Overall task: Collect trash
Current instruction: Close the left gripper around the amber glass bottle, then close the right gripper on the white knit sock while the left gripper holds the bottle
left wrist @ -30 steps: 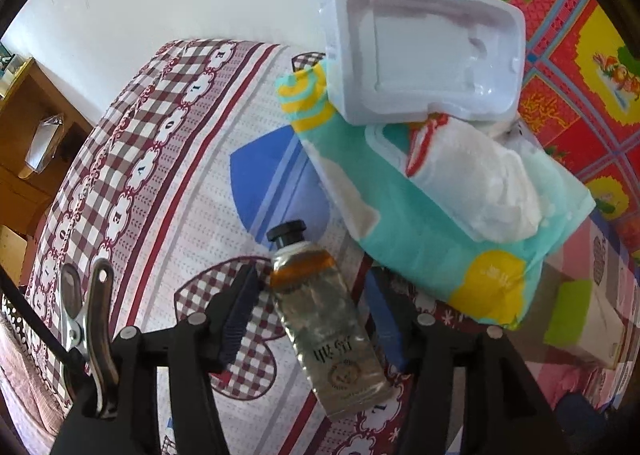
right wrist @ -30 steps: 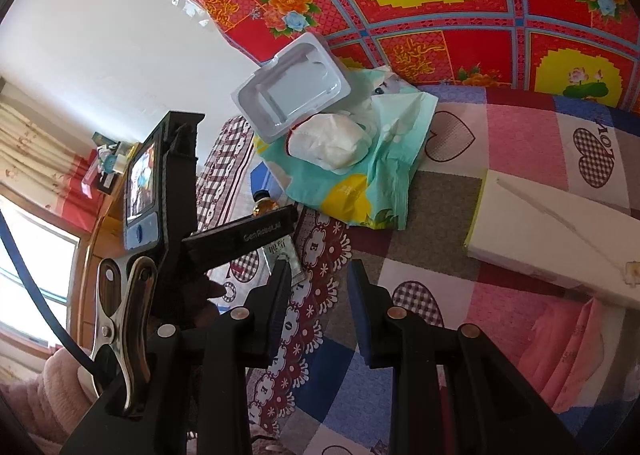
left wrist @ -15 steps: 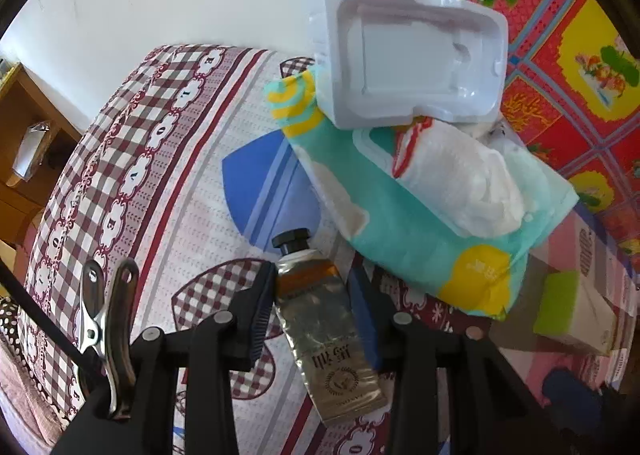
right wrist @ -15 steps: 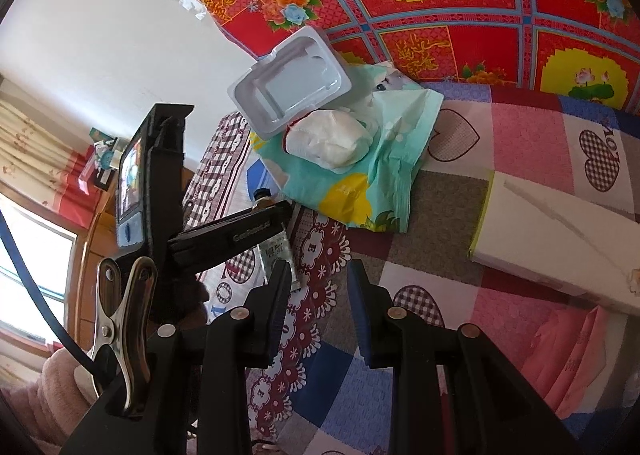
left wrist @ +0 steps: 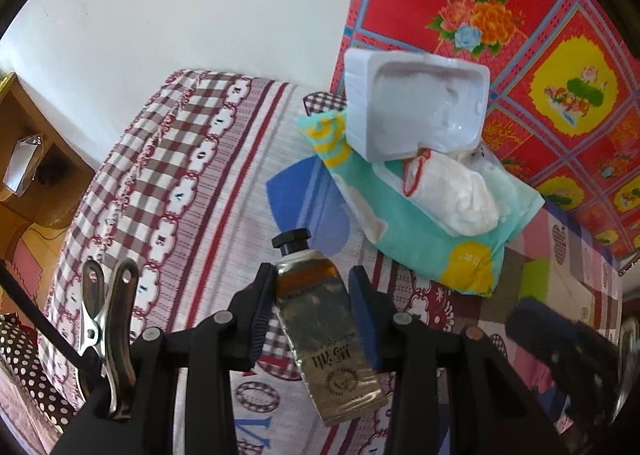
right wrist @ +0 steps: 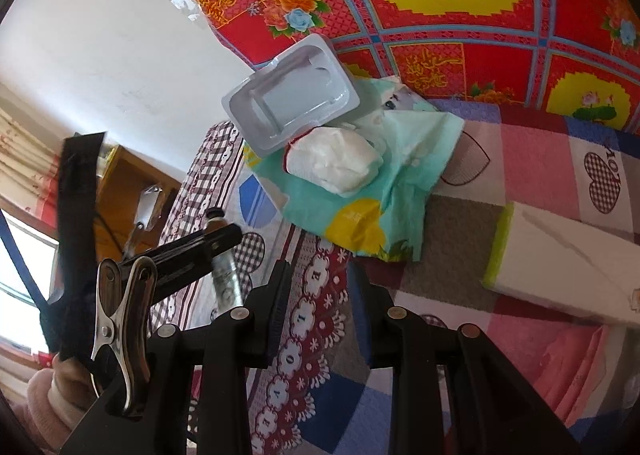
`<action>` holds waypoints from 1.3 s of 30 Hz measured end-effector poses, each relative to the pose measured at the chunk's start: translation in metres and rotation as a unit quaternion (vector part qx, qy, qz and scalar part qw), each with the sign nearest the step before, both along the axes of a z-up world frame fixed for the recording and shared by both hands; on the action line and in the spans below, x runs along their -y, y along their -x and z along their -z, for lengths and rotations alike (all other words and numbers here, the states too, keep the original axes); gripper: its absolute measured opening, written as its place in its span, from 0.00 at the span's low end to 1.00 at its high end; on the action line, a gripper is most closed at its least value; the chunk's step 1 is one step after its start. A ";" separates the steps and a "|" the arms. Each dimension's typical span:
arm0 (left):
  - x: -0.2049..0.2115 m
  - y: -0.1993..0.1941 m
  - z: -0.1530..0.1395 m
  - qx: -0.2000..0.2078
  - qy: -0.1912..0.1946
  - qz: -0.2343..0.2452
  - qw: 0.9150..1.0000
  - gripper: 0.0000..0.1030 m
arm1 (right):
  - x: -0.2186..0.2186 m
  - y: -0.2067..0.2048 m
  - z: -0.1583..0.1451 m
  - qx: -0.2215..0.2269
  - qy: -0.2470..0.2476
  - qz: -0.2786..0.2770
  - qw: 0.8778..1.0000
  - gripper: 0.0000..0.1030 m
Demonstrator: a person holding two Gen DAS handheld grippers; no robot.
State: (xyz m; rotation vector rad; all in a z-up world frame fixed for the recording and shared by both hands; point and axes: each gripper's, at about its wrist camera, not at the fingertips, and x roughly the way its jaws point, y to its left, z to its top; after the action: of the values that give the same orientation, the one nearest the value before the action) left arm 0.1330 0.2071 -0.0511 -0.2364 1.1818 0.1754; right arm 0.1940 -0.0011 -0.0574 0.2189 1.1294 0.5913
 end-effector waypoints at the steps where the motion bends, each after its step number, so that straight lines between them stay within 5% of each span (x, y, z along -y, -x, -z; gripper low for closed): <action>1: 0.001 0.004 -0.003 0.001 0.000 0.001 1.000 0.38 | -0.004 -0.003 0.000 0.002 0.002 0.002 1.000 0.30; 16: -0.021 0.009 -0.010 0.006 0.014 0.019 1.000 0.39 | -0.054 -0.046 0.008 0.040 0.067 0.024 0.997 0.46; 32: -0.034 0.007 -0.012 0.007 0.021 0.035 0.999 0.39 | -0.071 -0.061 0.027 0.035 0.100 0.046 0.993 0.47; 39: -0.038 0.008 -0.015 0.008 0.021 0.039 0.999 0.39 | -0.064 -0.058 0.026 0.033 0.096 0.056 0.993 0.18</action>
State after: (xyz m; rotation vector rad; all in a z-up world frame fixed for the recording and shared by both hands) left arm 0.1251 0.2452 -0.0359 -0.2286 1.1780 0.0802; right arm 0.2519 0.0634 -0.0835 0.0959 1.0956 0.3845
